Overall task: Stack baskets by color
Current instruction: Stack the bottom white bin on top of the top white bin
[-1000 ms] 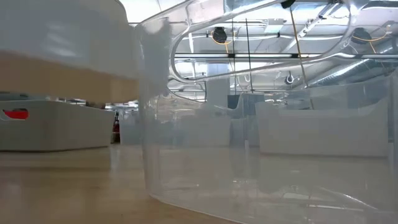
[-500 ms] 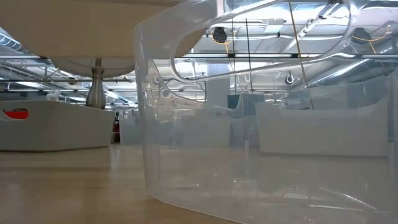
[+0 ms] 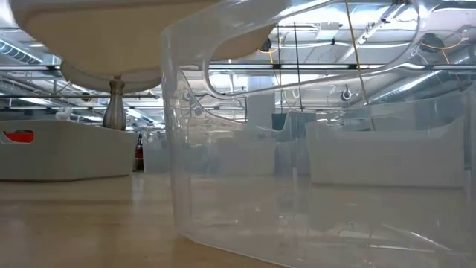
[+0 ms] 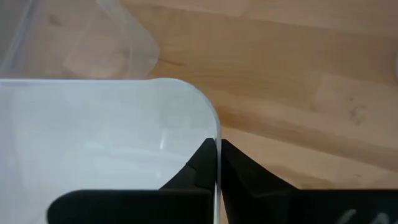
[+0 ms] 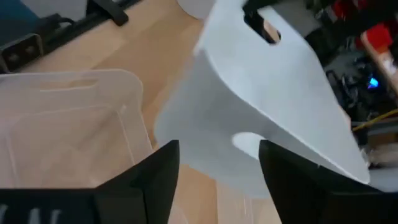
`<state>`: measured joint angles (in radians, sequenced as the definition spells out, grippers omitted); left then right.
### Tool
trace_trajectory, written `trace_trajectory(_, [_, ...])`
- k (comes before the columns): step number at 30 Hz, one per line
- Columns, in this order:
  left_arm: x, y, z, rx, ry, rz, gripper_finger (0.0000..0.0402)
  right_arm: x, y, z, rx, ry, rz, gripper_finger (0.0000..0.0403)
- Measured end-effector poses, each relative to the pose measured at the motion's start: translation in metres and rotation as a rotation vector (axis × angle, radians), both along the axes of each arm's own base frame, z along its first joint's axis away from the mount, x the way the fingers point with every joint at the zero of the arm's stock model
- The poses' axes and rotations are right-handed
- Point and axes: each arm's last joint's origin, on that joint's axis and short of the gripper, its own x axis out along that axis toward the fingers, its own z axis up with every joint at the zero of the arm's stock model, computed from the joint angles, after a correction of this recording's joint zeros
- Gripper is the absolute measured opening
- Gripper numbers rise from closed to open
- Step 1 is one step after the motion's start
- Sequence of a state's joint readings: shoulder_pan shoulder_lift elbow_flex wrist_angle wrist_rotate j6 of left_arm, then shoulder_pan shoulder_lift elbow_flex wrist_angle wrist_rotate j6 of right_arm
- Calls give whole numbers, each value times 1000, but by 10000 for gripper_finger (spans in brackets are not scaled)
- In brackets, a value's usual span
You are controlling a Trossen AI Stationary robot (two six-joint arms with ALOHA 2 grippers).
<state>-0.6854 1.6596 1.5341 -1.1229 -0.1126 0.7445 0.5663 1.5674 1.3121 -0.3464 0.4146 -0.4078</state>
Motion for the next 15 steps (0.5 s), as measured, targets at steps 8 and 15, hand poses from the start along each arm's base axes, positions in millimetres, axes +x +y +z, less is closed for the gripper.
trace_trajectory(8, [1,0,-2,-32,35,-6,5,-4,10,16,-46,-30,145,210])
trace_trajectory(15, [0,-2,-2,-46,45,-26,8,13,12,15,-79,31,274,206])
